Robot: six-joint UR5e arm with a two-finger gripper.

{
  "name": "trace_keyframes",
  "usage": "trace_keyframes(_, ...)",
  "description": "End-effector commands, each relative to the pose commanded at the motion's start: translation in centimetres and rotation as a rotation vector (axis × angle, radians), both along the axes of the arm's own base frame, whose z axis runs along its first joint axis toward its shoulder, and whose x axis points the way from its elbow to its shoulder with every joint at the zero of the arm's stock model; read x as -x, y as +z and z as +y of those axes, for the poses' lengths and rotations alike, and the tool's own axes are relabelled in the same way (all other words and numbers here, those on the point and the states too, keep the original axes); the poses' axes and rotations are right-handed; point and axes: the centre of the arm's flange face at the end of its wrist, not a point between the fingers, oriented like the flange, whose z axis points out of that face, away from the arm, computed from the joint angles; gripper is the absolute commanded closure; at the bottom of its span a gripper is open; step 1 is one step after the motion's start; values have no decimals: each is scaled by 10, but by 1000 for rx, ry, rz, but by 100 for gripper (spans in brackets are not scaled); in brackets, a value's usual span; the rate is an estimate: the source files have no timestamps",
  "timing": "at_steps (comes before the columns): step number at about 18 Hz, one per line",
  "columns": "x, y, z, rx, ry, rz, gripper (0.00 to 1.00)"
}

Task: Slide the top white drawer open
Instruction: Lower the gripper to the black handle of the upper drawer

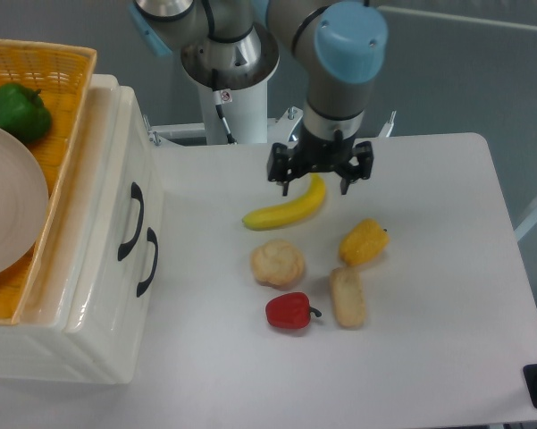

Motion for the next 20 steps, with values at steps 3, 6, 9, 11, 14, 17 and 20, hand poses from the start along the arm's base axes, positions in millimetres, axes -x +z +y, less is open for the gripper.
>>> trace_keyframes(3, -18, 0, 20, -8, -27, -4, 0)
trace_keyframes(6, -31, -5, 50, -13, -78, -12, 0)
trace_keyframes(9, -35, -6, 58, -29, -93, -19, 0)
trace_keyframes(11, -44, -9, 67, -33, -117, -24, 0)
trace_keyframes(14, -47, -9, 74, -54, -133, -3, 0)
trace_keyframes(17, -47, -10, 79, -80, -139, 1, 0)
trace_keyframes(20, -55, -13, 81, -96, -132, -46, 0)
